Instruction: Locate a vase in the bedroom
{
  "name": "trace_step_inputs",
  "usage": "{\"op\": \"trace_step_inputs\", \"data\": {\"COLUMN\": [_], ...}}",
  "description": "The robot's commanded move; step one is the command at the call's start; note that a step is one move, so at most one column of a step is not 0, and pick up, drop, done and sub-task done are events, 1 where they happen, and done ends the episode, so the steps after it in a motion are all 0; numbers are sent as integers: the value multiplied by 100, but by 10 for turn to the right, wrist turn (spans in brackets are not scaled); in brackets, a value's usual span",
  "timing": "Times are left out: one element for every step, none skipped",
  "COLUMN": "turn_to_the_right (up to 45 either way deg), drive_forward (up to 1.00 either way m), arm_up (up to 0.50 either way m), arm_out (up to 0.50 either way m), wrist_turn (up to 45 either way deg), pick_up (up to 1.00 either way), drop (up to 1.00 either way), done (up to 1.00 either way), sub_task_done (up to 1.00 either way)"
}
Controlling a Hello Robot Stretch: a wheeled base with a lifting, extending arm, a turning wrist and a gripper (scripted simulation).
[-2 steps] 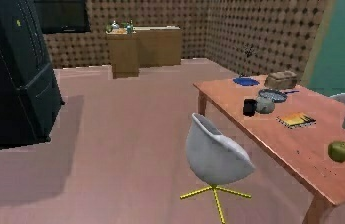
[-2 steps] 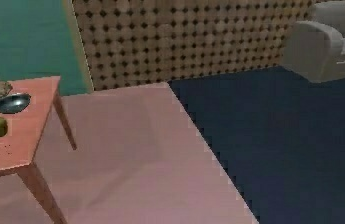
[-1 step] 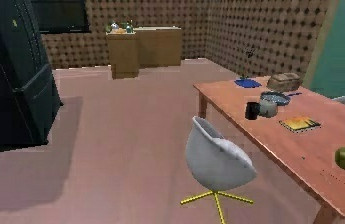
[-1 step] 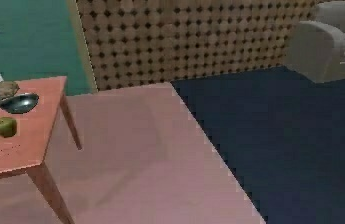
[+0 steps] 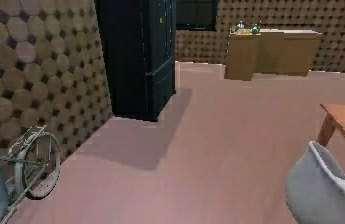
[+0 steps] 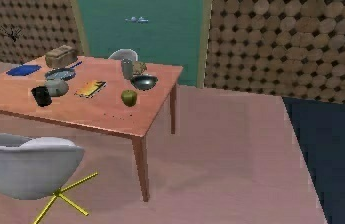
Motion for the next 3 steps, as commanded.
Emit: {"op": "trace_step_inputs", "data": {"turn_to_the_right": [0,90,0], "drive_forward": [45,0,100], "arm_up": [0,0,0], "arm_out": [0,0,0], "wrist_turn": [0,0,0], "pick_up": [0,0,0], "drop": [0,0,0], "done": [0,0,0], "sub_task_done": [0,0,0]}}
